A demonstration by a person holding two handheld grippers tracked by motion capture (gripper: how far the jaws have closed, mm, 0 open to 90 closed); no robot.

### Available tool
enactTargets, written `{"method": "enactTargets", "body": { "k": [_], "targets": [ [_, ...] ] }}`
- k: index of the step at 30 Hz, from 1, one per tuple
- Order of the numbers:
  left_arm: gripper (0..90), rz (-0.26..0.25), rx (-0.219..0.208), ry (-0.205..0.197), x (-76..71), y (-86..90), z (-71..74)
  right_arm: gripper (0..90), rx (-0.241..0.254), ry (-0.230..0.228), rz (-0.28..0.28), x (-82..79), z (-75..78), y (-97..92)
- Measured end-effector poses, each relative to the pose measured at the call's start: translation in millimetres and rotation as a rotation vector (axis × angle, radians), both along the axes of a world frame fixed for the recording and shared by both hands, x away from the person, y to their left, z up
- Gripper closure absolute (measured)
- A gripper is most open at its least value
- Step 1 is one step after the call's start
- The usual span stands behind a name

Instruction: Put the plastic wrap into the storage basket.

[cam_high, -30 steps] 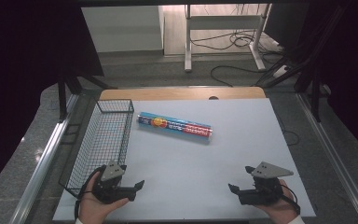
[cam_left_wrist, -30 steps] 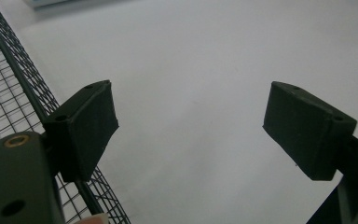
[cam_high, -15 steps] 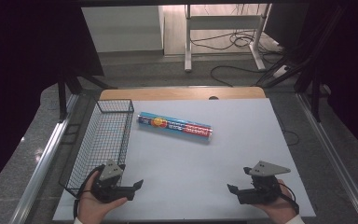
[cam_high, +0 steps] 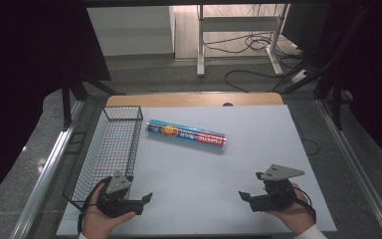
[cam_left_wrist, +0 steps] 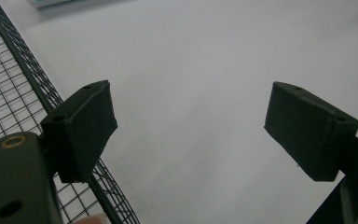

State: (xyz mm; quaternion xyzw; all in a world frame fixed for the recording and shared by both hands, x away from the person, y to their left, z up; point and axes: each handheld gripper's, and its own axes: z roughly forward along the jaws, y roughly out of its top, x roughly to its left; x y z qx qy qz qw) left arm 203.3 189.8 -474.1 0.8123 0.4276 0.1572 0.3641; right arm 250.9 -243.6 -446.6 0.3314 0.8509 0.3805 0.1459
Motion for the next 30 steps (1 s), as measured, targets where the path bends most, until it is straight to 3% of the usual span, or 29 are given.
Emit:
{"method": "enactTargets", "body": {
  "k": [10, 14, 30],
  "targets": [
    [16.4, -0.008, 0.007, 0.002, -2.4, -0.5, -0.3, 15.9, -0.047, 0.005, 0.068, 20.8, 9.9, 26.0],
    [16.3, -0.006, 0.012, 0.001, -3.4, 0.9, -0.3, 16.2, -0.07, 0.027, 0.085, 36.9, 7.4, 38.4],
    [16.4, -0.008, 0.019, 0.012, -1.9, 2.1, -2.3, 18.0, -0.163, 0.031, 0.117, 105.2, 7.8, 76.1]
  ]
}}
